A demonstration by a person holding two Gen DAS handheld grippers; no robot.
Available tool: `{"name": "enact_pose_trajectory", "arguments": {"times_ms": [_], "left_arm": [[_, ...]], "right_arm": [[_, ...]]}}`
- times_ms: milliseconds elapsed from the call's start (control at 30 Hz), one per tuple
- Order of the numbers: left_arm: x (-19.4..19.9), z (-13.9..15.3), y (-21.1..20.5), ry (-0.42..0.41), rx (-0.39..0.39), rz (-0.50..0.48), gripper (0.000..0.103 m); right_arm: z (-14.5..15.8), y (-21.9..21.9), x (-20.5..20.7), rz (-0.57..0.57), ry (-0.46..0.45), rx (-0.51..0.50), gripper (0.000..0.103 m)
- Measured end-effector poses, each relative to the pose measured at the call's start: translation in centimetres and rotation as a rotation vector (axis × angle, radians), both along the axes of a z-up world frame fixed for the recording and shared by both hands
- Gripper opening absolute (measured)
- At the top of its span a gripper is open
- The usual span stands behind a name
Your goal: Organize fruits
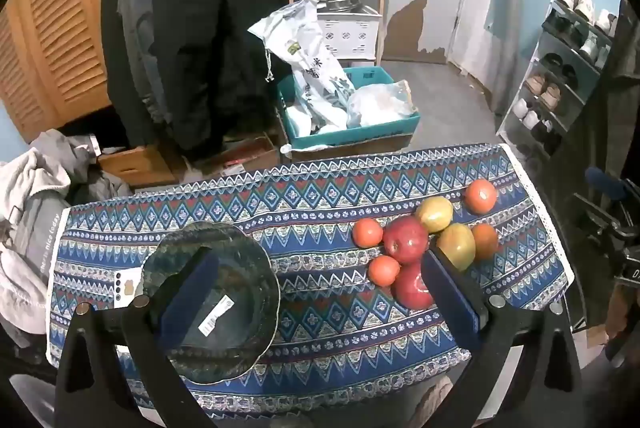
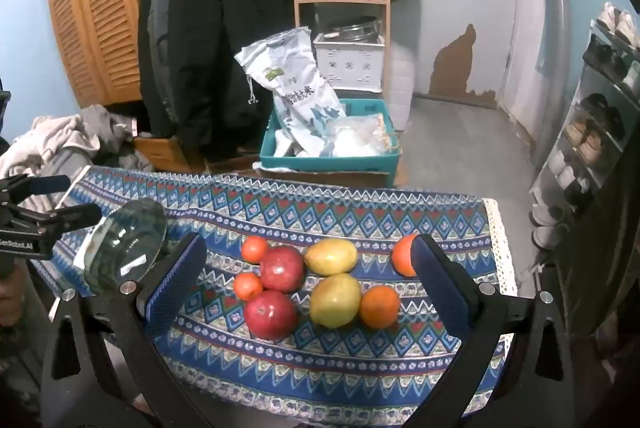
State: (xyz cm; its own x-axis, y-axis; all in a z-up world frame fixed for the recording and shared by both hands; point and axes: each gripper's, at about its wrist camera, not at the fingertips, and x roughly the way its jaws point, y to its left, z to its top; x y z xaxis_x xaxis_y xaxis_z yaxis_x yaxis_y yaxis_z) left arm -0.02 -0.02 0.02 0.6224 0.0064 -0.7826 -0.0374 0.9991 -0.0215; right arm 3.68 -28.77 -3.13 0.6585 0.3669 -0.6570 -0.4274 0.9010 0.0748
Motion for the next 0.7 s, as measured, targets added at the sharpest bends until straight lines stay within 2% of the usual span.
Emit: {"name": "enact_pose_trajectory", "arguments": {"times_ms": [233, 700], "left_arm": [[-0.2, 0.2, 0.3, -0.007, 0.01, 0.001, 0.102], [-0.3, -0.1, 0.3, -0.01, 0.018, -0.004, 0.102]], "right_arm": [[0.0, 0.0, 0.6, -0.015, 0.025, -0.013, 0.1], [0.2, 0.5, -0.4, -0.01, -0.01, -0.012, 0.1]]}}
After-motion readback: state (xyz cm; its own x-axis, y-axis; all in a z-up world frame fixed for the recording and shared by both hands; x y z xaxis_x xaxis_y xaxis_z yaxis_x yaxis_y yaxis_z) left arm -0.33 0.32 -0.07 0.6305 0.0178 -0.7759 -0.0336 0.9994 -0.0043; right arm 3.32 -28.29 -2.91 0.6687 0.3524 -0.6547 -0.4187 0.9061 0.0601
